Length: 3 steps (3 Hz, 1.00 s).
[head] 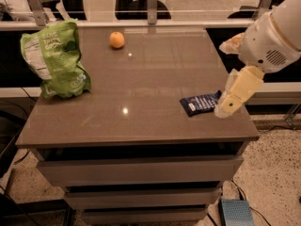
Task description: Pick green rice chip bag
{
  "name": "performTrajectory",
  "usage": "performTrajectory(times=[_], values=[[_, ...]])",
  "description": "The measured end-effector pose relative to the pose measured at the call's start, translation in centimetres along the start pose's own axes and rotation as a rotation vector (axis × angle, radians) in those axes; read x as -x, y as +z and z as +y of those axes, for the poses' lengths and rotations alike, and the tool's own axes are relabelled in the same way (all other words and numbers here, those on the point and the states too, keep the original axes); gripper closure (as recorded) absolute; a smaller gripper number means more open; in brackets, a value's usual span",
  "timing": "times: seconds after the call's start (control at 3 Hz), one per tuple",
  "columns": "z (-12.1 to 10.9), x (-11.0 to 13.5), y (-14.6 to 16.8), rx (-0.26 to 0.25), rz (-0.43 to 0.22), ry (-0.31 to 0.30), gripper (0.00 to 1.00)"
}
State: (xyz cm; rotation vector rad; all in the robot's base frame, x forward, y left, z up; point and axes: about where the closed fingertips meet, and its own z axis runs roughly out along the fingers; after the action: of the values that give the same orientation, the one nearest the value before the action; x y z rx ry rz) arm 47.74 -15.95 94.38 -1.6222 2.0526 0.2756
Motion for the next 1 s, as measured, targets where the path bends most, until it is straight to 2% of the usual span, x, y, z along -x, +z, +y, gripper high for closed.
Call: performTrajectory(times=[0.33, 0.67, 1.0], values=[[-0.7, 4.7, 3.5, 0.042, -0.161, -0.017, 0.0], [-0.3, 10.0, 5.9, 0.084, -0.311, -0.029, 0.0], [-0.3, 10.0, 5.9, 0.084, -0.31, -0.029, 0.0]])
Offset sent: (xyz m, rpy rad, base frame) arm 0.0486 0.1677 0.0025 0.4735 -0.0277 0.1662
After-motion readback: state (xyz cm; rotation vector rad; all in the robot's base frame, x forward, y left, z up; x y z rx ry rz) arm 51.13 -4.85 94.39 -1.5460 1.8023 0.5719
